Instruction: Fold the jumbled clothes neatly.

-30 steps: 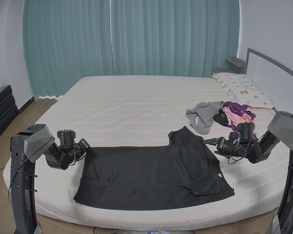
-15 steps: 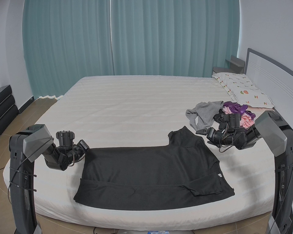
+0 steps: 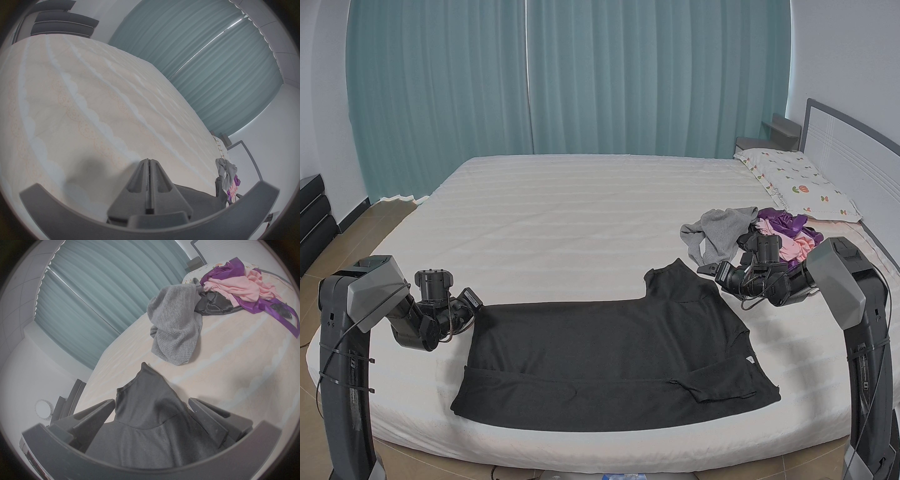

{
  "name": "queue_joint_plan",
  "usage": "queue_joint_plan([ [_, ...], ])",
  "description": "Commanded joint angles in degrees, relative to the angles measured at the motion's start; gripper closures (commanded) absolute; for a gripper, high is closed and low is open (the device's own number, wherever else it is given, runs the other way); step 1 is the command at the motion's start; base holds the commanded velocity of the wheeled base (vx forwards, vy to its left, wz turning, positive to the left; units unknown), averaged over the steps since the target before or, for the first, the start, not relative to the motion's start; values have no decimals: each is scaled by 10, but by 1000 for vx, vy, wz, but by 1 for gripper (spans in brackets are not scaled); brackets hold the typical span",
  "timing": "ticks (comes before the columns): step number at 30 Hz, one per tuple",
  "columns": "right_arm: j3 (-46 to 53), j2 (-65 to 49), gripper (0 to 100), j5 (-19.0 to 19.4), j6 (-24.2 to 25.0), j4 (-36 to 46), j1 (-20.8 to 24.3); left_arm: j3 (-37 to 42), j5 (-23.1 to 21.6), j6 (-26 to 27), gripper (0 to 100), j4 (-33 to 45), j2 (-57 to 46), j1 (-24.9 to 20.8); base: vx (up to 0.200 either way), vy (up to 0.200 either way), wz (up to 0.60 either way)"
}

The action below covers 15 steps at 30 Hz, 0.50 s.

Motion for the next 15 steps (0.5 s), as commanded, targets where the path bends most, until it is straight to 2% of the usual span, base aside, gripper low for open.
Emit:
queue_joint_plan([
  [1, -25, 23, 0, -1, 1, 3, 1, 1, 0, 0, 100, 0, 0, 0, 0, 0, 0],
  [11, -45, 39, 0, -15, -1, 4, 0, 0, 0, 0, 100, 0, 1, 0, 0, 0, 0],
  [12, -46, 41, 100, -15, -1, 4, 0, 0, 0, 0, 100, 0, 0, 0, 0, 0, 0],
  [15, -48, 47, 100, -15, -1, 3, 1, 0, 0, 0, 100, 0, 0, 0, 0, 0, 0],
])
